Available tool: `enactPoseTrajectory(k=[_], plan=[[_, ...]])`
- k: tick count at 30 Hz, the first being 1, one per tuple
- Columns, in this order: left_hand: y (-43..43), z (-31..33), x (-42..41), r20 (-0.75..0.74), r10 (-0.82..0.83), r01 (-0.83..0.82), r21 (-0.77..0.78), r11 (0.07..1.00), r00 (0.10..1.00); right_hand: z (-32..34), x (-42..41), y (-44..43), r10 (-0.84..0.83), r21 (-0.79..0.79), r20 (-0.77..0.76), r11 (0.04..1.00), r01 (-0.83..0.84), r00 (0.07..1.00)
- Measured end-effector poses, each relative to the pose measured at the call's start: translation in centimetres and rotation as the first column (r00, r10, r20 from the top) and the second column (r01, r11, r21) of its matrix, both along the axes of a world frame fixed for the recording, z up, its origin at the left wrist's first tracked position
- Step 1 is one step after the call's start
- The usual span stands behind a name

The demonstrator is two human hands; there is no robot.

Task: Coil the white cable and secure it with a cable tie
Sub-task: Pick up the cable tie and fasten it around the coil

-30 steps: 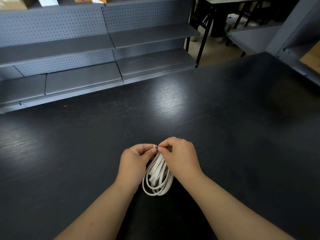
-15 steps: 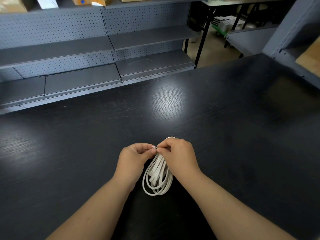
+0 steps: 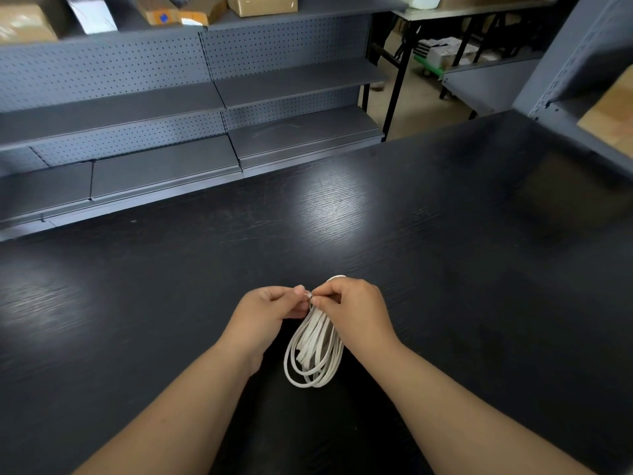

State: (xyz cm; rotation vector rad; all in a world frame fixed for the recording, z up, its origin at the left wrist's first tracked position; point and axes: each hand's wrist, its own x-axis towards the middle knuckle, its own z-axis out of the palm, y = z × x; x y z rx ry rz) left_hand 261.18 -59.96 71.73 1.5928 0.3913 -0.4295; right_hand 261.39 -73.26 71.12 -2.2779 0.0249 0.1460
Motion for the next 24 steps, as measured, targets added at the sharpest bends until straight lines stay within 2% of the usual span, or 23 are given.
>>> enactPoseTrajectory(k=[7,11,19,24], plan=[[-0.3,0.13,0.23,0.011,0.017,-0.017,0.002,1.0,1.0,-0.17,-0.1,0.23,0.003,0.001,0.033,1.0,-0.003,0.999],[-0.3,-0.15,0.35,0.014,0.015,-0.015,0.054,0.998,1.0,-0.2,-0.11,0.36,0.021,0.016,0.065,1.0,-0.022,0.998],[0.19,-0.55,0.54,-0.009,-0.024,0.025,0.07,0.997,1.0,-0.33,0.01,0.31,0.076,-0.105,0.088,0.992,-0.067,0.993],[-0.11,-0.45,0.43,0.023,-0.036,0.032,0.143,0.989,0.999,-0.74,-0.06,0.59,0.069,-0.176,0.148,0.983,-0.042,0.987]])
